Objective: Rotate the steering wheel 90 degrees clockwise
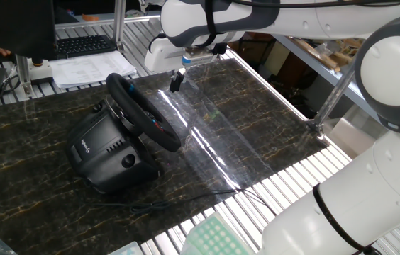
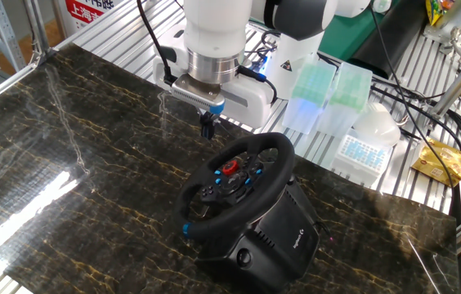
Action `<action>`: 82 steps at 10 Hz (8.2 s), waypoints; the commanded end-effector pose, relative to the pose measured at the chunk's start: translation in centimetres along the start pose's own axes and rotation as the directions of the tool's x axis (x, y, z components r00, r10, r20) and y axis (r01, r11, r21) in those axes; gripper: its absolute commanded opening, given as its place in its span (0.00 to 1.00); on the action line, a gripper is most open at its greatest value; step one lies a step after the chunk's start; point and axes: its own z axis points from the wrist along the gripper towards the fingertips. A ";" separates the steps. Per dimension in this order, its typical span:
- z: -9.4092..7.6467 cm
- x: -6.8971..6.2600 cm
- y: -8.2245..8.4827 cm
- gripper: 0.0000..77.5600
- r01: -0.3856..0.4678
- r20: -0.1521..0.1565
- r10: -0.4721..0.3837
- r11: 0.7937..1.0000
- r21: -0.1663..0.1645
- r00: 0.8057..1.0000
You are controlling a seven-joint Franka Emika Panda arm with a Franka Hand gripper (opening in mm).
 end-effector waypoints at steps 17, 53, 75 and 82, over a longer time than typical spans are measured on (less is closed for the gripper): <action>5.4 1.7 -0.3 0.00 -0.131 -0.101 0.113 0.974 -0.187 0.988; 11.5 5.1 1.9 0.00 -0.152 -0.368 -0.059 0.841 -0.520 0.928; 9.8 5.5 4.7 0.00 -0.217 -0.319 0.012 0.758 -0.616 0.948; 8.9 5.6 5.9 0.00 -0.267 -0.321 0.056 0.698 -0.665 0.945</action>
